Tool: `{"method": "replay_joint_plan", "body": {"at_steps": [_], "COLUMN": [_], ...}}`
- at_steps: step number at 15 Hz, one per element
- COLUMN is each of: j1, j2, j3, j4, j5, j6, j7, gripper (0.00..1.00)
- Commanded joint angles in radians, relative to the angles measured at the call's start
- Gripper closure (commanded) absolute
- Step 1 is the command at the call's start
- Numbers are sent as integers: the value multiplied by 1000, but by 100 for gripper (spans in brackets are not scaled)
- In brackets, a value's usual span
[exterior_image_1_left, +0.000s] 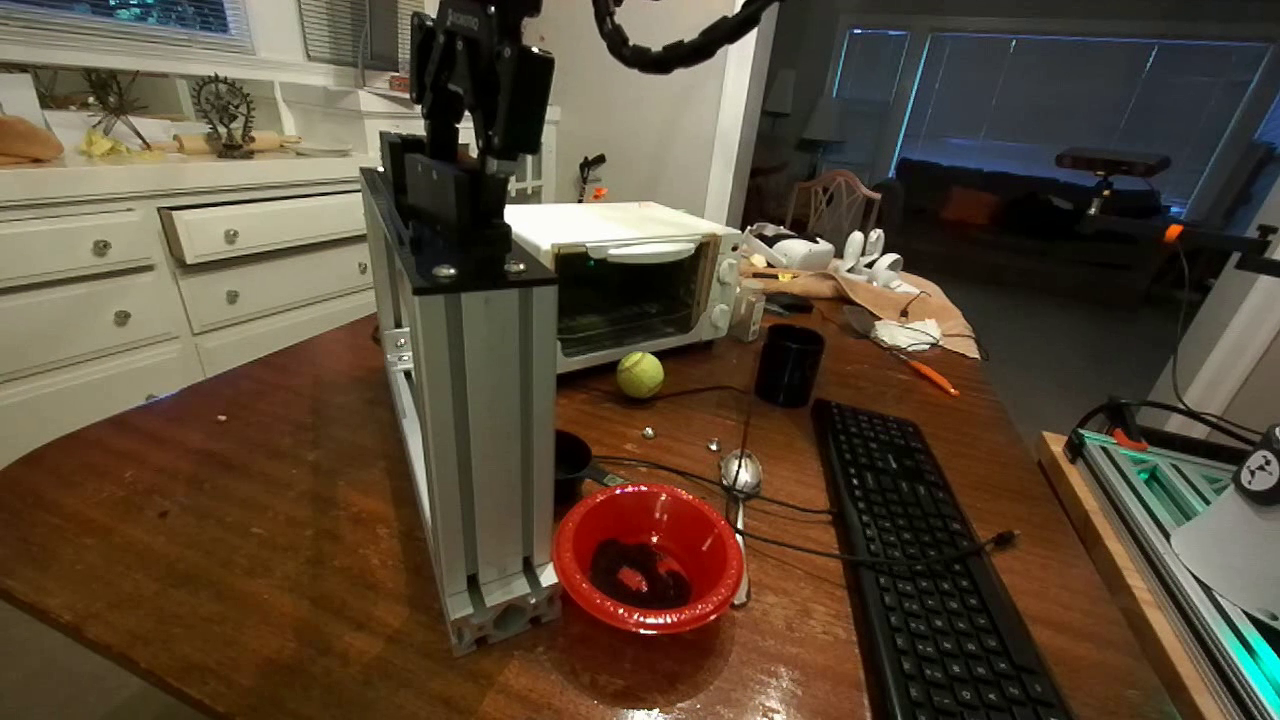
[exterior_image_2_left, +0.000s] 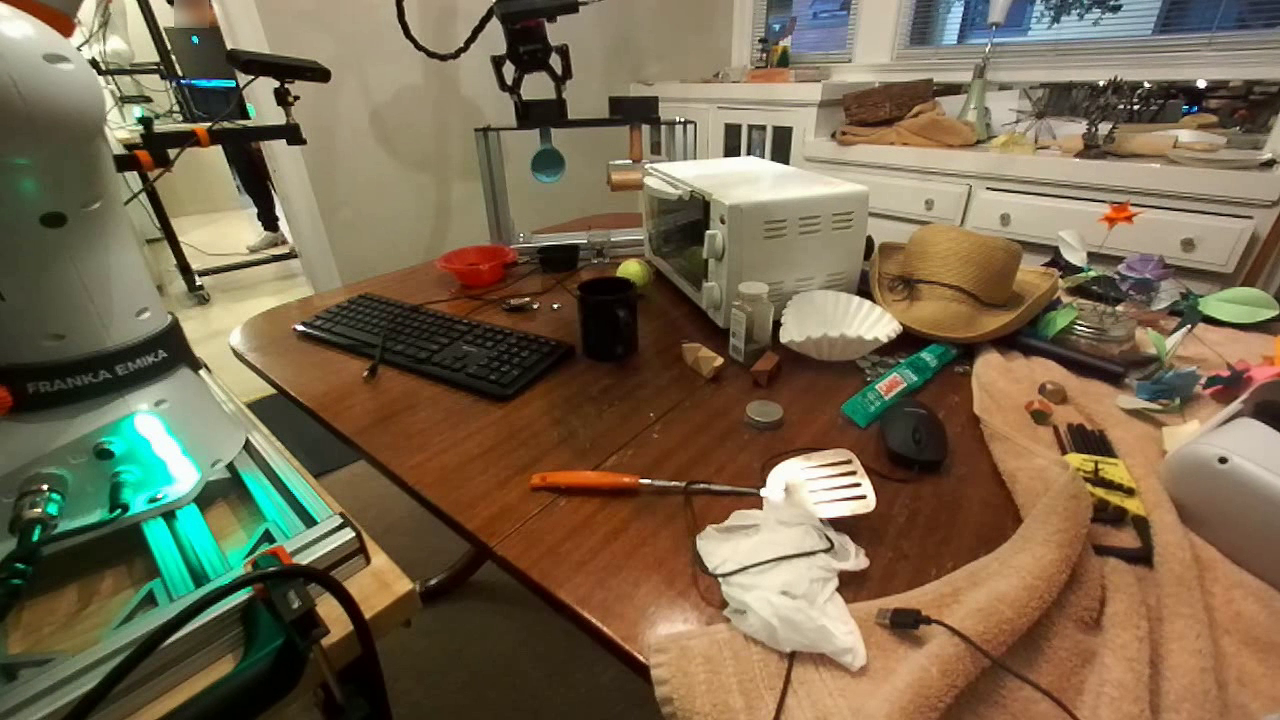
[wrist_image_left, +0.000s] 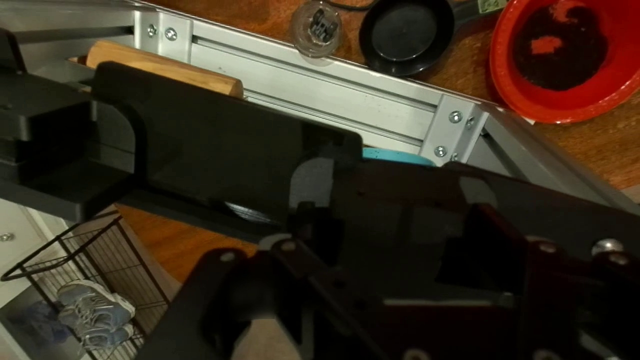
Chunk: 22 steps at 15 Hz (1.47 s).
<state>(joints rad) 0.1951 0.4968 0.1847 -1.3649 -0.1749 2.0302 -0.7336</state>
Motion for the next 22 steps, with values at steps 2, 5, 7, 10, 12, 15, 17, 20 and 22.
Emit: {"method": "replay_joint_plan", "body": {"at_steps": [2, 5, 7, 10, 12, 15, 17, 20, 22], "j1": [14, 14, 13, 14, 13, 12, 12, 8, 6], "j2": [39, 50, 57, 66, 69, 73, 70, 61, 51], "j3": [-4, -3, -4, -3, -3, -2, 1, 4, 6], "j4": [69, 84, 94, 108, 115, 125, 125, 117, 106], "j5": [-12, -9, -8, -6, -5, -5, -6, 0, 4], "j6": [-60, -61, -64, -68, -71, -76, -87, -98, -100], "j7": [34, 37, 42, 45, 44, 34, 24, 18, 19], "gripper": [17, 21, 24, 29, 31, 39, 63, 77, 77]}}
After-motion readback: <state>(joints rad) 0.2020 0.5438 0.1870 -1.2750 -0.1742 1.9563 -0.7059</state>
